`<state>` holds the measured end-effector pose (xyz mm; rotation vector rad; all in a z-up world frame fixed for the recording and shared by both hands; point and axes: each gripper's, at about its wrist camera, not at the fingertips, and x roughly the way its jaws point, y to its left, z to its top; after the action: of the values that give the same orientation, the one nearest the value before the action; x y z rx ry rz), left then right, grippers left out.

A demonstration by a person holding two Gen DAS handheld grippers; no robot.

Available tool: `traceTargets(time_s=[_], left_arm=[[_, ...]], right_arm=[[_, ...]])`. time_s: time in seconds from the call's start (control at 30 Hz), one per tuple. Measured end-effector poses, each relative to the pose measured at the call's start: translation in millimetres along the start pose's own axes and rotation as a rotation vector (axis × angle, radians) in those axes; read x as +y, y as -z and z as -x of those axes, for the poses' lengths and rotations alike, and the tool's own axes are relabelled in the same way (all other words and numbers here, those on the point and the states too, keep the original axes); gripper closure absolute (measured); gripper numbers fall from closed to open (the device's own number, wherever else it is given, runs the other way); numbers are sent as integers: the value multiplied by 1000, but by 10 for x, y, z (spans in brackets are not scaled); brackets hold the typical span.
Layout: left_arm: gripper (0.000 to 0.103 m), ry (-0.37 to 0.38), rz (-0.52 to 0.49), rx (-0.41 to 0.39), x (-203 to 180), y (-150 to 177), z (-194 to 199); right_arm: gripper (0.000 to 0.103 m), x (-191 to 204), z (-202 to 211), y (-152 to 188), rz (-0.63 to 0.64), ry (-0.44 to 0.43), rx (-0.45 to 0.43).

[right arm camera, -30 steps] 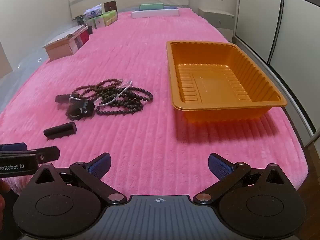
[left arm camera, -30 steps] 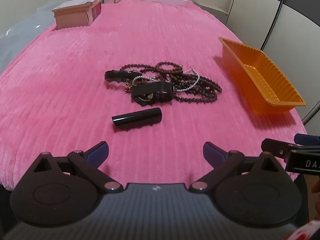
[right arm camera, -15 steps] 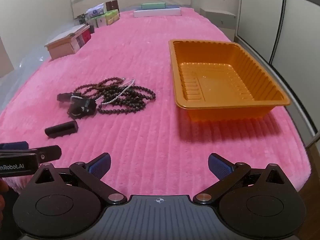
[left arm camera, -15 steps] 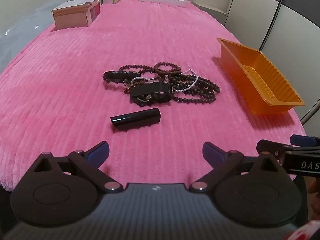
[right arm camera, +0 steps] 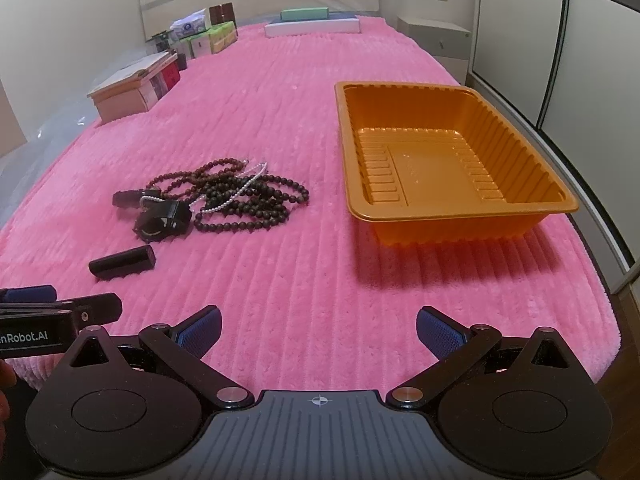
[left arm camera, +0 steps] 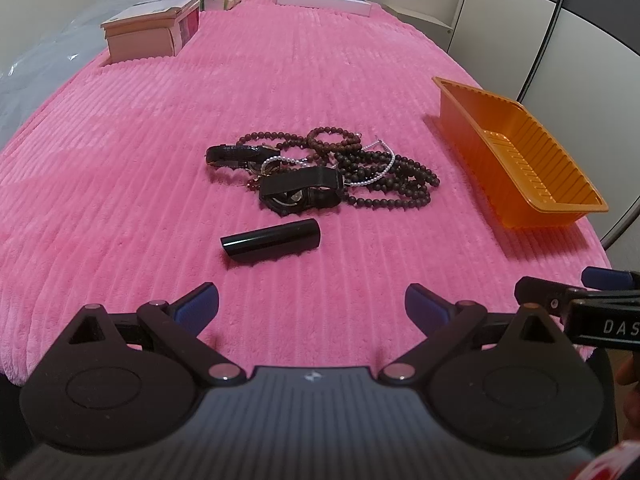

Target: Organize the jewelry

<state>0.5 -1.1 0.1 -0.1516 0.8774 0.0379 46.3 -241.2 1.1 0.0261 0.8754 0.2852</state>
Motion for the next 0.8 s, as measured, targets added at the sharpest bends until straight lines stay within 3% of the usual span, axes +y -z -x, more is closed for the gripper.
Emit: traceTargets(time_s=[0.8], left_arm=[[4,1,1,0,9,-13,-8]], right_arm=[[0,-7,-4,1,-5,2,-1]])
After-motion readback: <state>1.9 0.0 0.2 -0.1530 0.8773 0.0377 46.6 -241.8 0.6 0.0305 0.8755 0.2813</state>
